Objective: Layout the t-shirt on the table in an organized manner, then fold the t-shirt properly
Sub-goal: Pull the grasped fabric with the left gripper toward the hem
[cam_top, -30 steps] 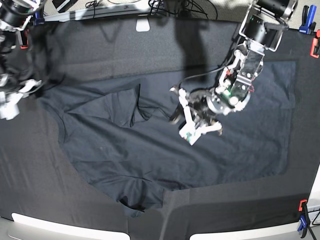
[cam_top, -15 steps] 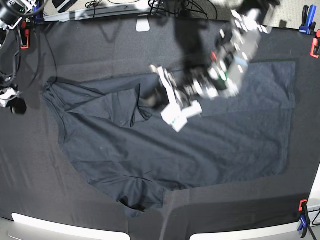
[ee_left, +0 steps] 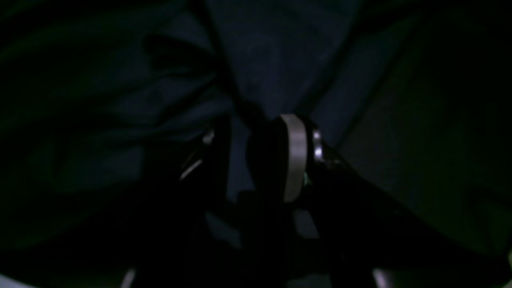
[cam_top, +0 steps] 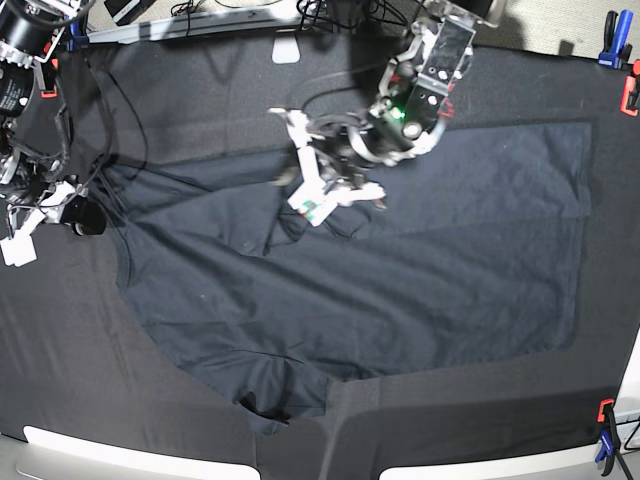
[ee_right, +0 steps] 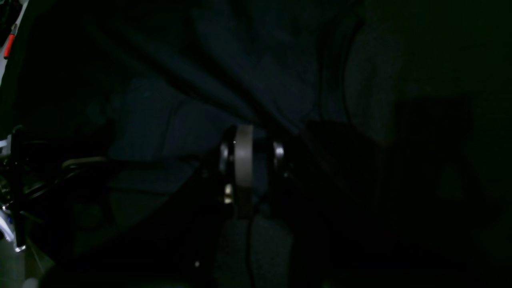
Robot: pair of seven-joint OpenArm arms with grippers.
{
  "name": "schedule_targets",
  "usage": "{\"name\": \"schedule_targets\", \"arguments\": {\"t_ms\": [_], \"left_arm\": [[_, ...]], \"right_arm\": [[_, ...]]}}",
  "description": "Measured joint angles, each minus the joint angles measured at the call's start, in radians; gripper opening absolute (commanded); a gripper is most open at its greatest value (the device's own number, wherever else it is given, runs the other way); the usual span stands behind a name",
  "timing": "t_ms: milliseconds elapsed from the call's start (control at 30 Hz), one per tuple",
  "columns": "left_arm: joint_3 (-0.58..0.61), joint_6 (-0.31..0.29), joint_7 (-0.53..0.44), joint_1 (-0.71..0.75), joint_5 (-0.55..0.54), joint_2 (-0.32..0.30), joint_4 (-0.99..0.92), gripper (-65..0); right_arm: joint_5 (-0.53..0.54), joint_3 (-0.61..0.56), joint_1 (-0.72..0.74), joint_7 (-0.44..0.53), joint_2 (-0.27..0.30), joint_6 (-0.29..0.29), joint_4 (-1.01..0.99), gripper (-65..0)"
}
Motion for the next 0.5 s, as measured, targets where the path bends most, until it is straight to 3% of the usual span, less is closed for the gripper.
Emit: {"name": "schedule_targets", "arguments": {"t_ms": [267,467,500], "left_arm": [[0.015,-0.004,0.002,0.000,0.086,0.002,0.000,-46.4],[0.167,-0.009,0.014,-0.002,0.229,0.002,0.000,-46.4],[0.192,0.017,0.007,-0.002,0.251,0.004,0.000,-46.4]], "right_arm": [[0.000,0.003,0.000,0.000,0.000,0.000,0.000,-58.8],[0.000,0.003,0.000,0.000,0.000,0.000,0.000,-58.8],[0.000,0.003,0.000,0.000,0.000,0.000,0.000,-58.8]]}}
